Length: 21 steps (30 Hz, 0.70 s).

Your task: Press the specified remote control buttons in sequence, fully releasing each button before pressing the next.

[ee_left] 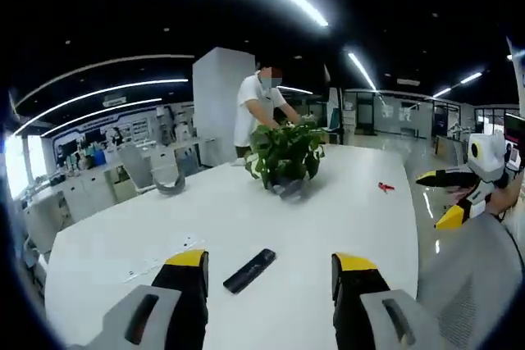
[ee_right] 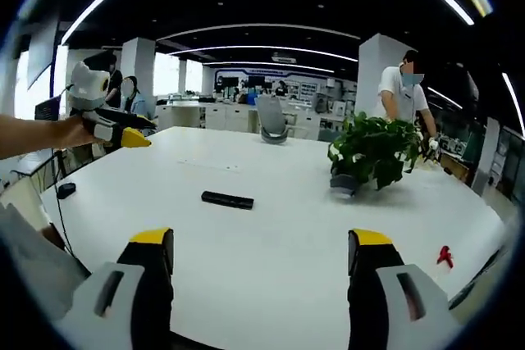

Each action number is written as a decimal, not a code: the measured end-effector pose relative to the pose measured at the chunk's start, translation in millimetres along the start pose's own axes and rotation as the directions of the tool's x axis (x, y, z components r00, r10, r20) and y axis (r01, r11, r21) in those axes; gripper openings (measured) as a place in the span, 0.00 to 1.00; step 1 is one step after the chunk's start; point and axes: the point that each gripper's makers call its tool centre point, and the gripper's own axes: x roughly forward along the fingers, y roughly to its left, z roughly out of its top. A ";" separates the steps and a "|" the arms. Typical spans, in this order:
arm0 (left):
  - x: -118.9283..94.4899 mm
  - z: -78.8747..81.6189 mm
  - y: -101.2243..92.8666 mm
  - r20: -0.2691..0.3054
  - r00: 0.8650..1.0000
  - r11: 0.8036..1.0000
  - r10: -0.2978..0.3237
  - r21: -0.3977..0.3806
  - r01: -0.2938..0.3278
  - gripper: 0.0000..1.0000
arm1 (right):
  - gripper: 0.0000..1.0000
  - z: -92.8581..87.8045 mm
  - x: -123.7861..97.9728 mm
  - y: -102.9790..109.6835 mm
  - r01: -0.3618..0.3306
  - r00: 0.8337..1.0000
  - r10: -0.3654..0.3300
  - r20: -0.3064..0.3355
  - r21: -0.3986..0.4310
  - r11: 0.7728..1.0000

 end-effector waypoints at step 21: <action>-146.2 -89.0 -21.4 -0.024 0.873 0.846 0.487 -0.236 -0.479 0.90 | 0.95 -9.4 5.4 -19.1 0.016 1.000 -0.016 -0.010 0.062 0.998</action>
